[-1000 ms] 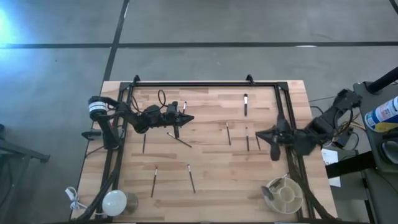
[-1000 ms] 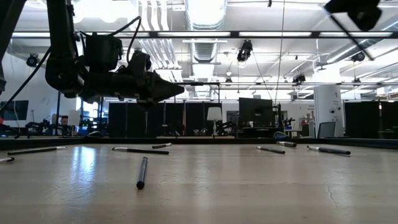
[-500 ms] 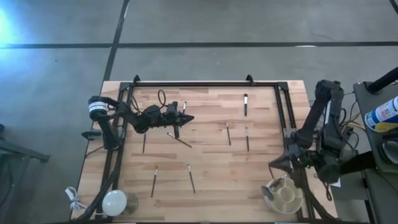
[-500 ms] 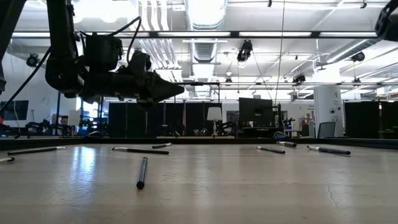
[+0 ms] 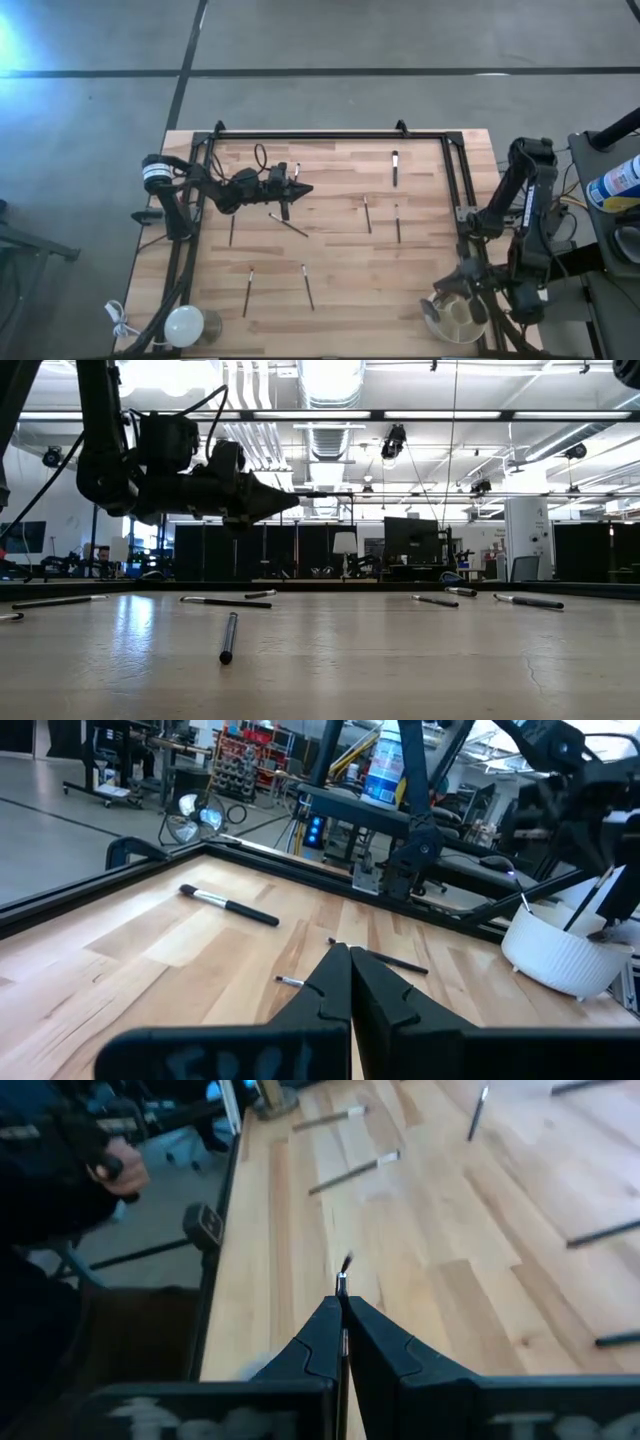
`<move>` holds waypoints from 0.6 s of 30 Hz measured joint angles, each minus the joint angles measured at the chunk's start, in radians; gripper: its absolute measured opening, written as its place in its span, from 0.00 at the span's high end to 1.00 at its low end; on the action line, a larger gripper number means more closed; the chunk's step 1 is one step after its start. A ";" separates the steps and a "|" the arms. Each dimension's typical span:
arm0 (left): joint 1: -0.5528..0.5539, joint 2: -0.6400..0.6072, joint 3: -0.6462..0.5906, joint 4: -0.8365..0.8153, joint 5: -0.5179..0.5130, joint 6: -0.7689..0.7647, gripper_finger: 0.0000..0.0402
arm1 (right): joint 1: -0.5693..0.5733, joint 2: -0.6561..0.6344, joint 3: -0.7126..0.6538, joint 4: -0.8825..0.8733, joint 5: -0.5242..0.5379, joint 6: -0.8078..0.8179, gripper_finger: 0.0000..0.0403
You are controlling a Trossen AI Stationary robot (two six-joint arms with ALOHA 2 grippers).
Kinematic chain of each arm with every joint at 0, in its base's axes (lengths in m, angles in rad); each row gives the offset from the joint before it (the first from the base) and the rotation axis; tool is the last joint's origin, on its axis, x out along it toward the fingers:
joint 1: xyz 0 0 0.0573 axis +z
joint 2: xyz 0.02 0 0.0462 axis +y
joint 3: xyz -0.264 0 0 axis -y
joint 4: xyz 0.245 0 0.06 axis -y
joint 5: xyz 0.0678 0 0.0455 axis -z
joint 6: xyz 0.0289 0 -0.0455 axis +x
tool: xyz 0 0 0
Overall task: Put items in baskets/containers
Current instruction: Put the black liner brush into the white organizer
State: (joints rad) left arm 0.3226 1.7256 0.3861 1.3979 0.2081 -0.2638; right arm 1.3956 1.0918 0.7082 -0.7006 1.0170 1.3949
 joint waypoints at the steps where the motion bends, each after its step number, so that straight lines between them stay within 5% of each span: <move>1: -0.001 0.000 0.001 0.000 0.000 0.000 1.00 | 0.000 0.011 0.000 0.000 -0.014 0.014 0.97; 18: -0.003 0.000 0.002 -0.001 -0.014 -0.029 1.00 | -0.002 0.013 0.000 -0.007 -0.101 0.099 0.97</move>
State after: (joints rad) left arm 0.3195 1.7256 0.3882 1.3970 0.1941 -0.2929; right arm 1.3939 1.1044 0.7082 -0.7074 0.9157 1.4937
